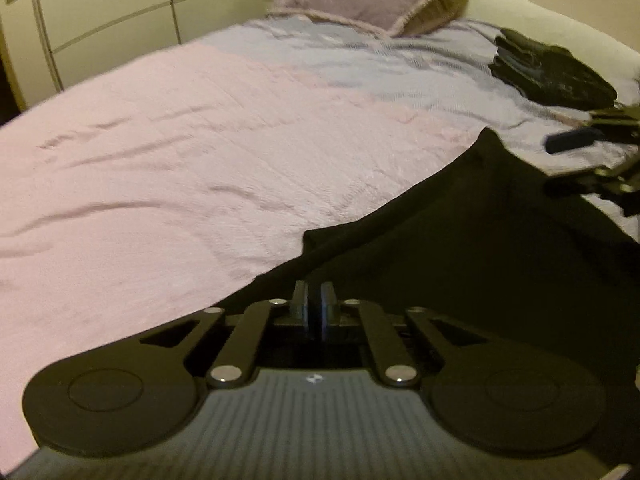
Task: Fold clothes
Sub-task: 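Open both grippers and release the folded jacket on the bed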
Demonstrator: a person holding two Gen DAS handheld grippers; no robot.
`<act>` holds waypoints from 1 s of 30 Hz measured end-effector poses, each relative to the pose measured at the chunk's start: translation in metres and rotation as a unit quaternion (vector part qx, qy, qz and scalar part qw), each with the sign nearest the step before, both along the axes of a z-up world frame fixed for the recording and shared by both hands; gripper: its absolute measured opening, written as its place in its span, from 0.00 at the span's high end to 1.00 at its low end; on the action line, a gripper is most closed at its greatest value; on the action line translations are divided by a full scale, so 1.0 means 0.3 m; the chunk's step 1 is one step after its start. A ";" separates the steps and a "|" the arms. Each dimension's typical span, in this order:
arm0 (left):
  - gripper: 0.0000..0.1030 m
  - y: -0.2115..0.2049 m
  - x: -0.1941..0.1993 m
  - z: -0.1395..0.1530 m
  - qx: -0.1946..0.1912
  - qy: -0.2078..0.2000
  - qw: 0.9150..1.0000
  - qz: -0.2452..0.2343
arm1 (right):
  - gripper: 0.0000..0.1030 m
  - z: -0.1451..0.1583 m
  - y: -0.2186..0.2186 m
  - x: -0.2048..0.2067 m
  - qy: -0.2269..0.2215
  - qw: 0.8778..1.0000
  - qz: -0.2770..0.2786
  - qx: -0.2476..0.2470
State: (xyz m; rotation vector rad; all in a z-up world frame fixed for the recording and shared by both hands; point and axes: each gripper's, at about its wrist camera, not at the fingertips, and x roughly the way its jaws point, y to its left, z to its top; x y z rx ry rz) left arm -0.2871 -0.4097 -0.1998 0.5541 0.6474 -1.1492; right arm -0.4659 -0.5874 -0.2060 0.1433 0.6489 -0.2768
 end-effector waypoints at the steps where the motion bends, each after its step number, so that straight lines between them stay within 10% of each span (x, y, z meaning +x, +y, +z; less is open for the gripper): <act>1: 0.94 0.042 -0.016 0.018 -0.006 0.001 1.000 0.004 | 0.31 0.013 0.029 -0.033 -0.005 1.000 0.003 0.002; 13: 0.93 0.266 -0.196 -0.020 0.009 0.008 0.999 0.043 | 0.31 -0.122 0.279 -0.223 -0.001 0.997 -0.008 0.079; 30: 0.93 0.269 -0.208 -0.032 0.004 -0.004 0.999 0.051 | 0.31 -0.101 0.326 -0.294 0.004 0.999 -0.012 0.037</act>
